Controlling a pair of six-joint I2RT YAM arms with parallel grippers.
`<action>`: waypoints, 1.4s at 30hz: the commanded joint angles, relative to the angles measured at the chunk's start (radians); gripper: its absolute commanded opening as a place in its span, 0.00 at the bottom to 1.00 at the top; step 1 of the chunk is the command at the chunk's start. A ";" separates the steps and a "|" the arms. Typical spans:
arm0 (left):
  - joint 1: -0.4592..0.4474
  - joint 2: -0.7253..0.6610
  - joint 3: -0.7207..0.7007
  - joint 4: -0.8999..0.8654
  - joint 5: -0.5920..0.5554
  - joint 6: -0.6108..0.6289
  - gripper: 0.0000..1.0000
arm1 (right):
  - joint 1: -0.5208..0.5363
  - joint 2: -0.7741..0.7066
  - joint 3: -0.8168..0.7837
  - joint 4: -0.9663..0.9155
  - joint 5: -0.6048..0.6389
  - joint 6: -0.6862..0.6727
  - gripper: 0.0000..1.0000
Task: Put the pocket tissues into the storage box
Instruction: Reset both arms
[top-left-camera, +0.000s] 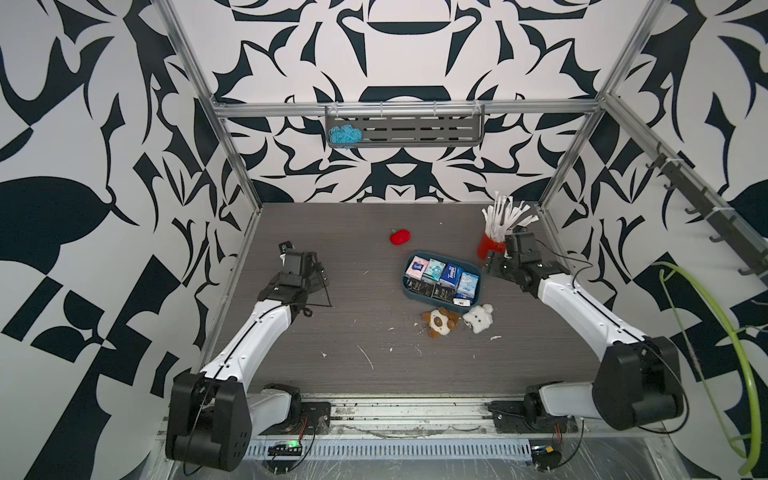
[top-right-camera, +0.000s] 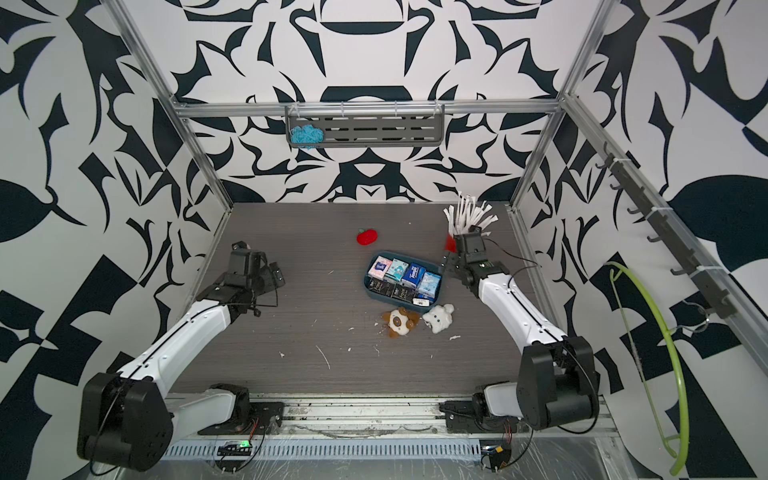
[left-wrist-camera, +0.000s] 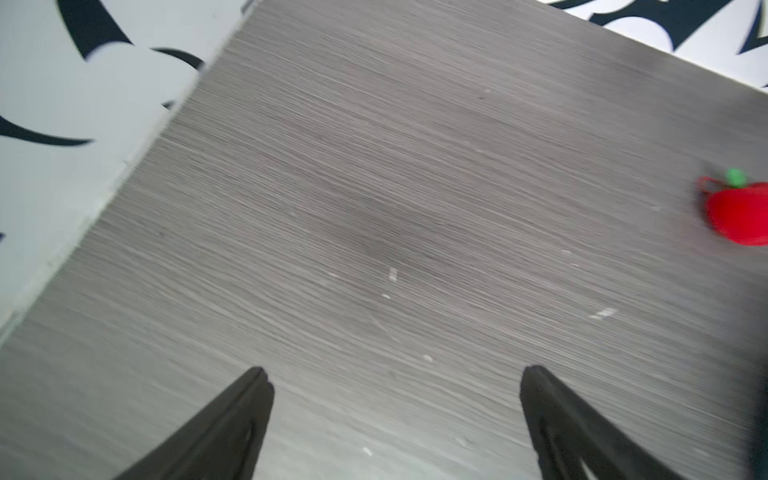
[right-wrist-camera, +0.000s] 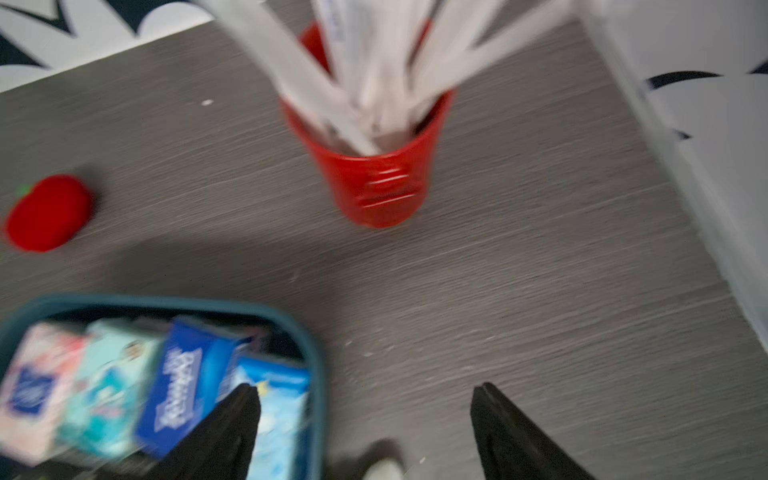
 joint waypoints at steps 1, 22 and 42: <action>0.123 0.028 -0.088 0.254 0.134 0.151 1.00 | 0.002 -0.038 -0.164 0.364 0.042 -0.126 0.83; 0.172 0.335 -0.250 0.969 0.313 0.295 1.00 | -0.068 0.071 -0.397 0.849 -0.051 -0.393 0.86; 0.161 0.368 -0.322 1.121 0.286 0.298 1.00 | -0.089 0.214 -0.504 1.168 -0.026 -0.368 1.00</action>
